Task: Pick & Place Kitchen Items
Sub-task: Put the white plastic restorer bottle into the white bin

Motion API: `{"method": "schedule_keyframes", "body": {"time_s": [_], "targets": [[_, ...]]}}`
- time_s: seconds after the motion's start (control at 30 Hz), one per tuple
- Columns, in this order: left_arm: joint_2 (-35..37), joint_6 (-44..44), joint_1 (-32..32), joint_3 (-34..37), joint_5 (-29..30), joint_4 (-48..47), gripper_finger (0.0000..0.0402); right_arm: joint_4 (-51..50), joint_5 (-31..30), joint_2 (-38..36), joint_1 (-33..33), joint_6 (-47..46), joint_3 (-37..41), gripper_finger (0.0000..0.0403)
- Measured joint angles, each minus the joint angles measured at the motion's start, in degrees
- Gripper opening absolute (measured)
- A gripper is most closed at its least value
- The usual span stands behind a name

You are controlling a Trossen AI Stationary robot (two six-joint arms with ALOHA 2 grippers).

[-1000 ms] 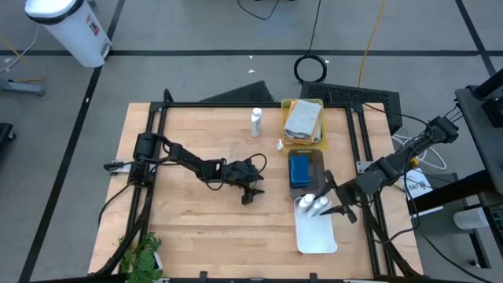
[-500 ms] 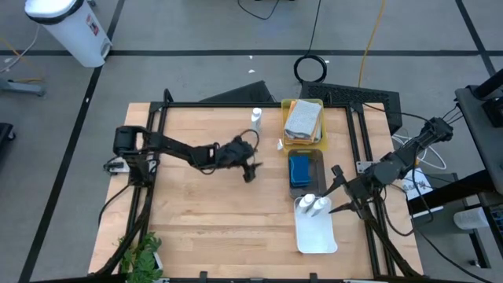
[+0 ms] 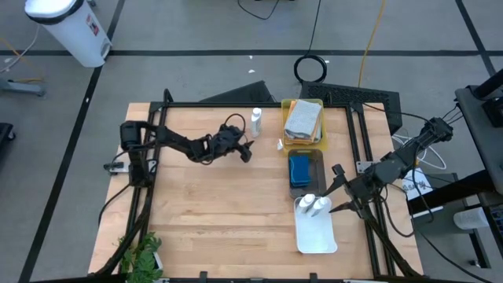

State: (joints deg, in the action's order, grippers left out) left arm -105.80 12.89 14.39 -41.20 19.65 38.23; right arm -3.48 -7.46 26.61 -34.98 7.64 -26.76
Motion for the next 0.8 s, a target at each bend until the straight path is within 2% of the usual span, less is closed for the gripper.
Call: {"method": "schedule_keyframes", "body": {"time_s": [0.3,0.5,0.8], "targets": [[-9.71,-0.79,0.59,-0.88,-0.36,14.42,0.0278,2.83,0.00,0.62,0.00,2.05,-0.02,0.0205],[-14.92,-4.42,0.70,-6.06,1.89,15.86,0.0278,2.83,0.00,0.99,0.00,2.51,-0.02,0.0201],[-16.88,-6.61,2.12,-13.57,5.25,15.41,0.0278,2.77,0.00,1.29,0.02,2.51,-0.02,0.0200]]}}
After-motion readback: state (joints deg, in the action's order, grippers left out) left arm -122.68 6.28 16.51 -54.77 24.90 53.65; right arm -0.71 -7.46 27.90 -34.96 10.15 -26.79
